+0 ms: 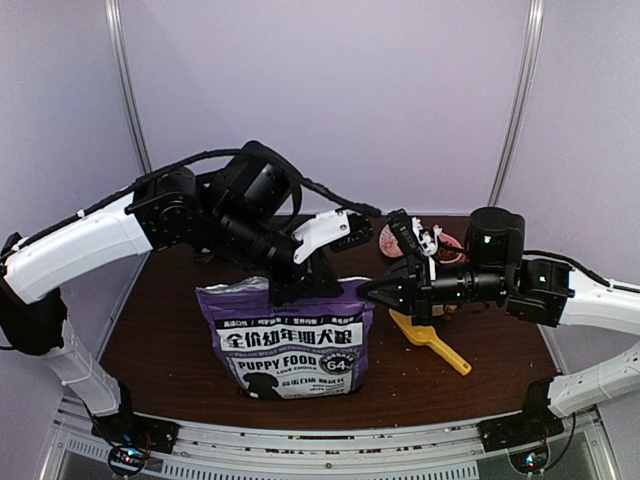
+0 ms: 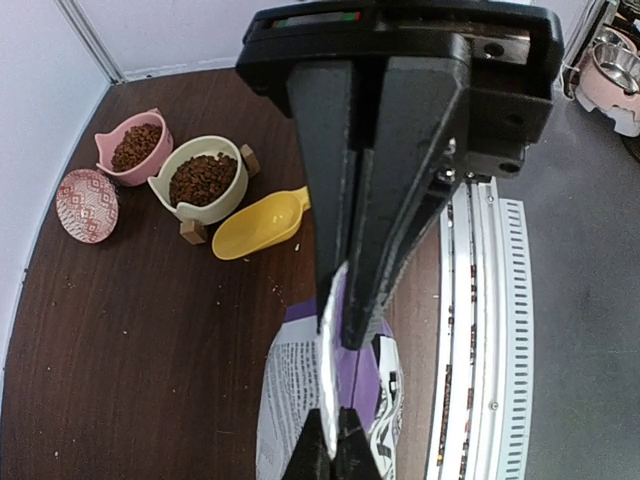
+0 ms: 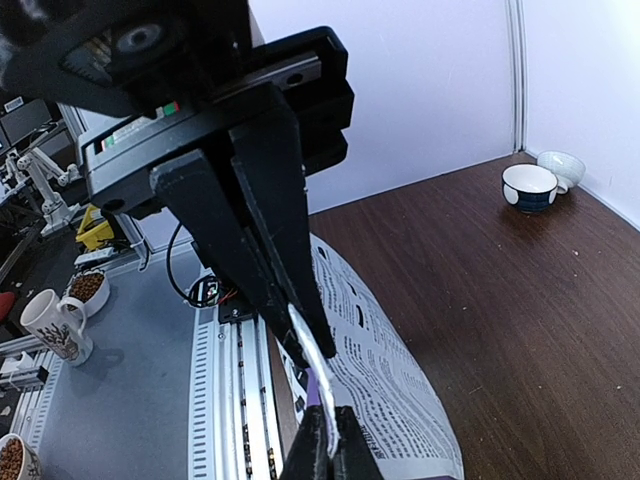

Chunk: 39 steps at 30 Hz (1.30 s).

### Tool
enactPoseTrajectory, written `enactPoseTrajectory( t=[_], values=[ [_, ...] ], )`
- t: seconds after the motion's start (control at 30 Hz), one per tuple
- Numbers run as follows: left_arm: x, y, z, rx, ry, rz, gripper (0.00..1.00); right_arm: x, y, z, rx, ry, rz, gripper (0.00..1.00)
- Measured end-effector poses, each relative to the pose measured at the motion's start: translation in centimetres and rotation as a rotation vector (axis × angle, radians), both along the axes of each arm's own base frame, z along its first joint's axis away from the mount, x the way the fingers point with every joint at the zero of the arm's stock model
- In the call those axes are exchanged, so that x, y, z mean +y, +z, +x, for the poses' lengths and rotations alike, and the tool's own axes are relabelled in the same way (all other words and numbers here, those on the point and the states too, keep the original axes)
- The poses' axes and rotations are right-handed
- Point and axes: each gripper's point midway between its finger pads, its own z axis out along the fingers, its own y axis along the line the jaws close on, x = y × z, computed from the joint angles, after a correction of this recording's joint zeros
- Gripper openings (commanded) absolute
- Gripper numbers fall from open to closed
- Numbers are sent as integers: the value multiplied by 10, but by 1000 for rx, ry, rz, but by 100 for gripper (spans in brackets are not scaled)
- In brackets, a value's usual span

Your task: Serve the pet food

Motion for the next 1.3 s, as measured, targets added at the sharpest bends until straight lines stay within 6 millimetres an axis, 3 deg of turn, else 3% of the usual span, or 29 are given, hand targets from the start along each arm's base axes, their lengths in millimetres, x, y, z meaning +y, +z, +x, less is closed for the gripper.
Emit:
enactPoseTrajectory(
  t=[0.23,0.47,0.57,0.7,0.93,1.1,1.2,1.23,1.27,1.3],
  values=[
    [0,0,0,-2,-1,-2,0,7,2,2,8,9,28,16],
    [0,0,1,-4,3,0,0,16,-2,6,12,20,38,0],
    [1,-1,2,-8,8,3,22,16,-2,5,12,23,39,0],
    [7,-4,3,-18,22,12,29,16,-2,6,10,21,41,0],
    [19,-2,1,-29,36,18,0,16,-2,5,8,21,45,0],
    [19,-2,0,-27,28,18,0,16,-2,5,9,21,44,0],
    [19,-2,0,-28,30,18,20,16,-2,5,9,21,45,0],
    [19,-2,0,-32,28,18,15,16,-2,5,9,21,45,0],
    [20,-2,1,-32,29,21,0,16,-2,5,10,22,45,0],
    [20,-2,0,-30,31,23,0,16,-2,5,10,22,45,0]
  ],
)
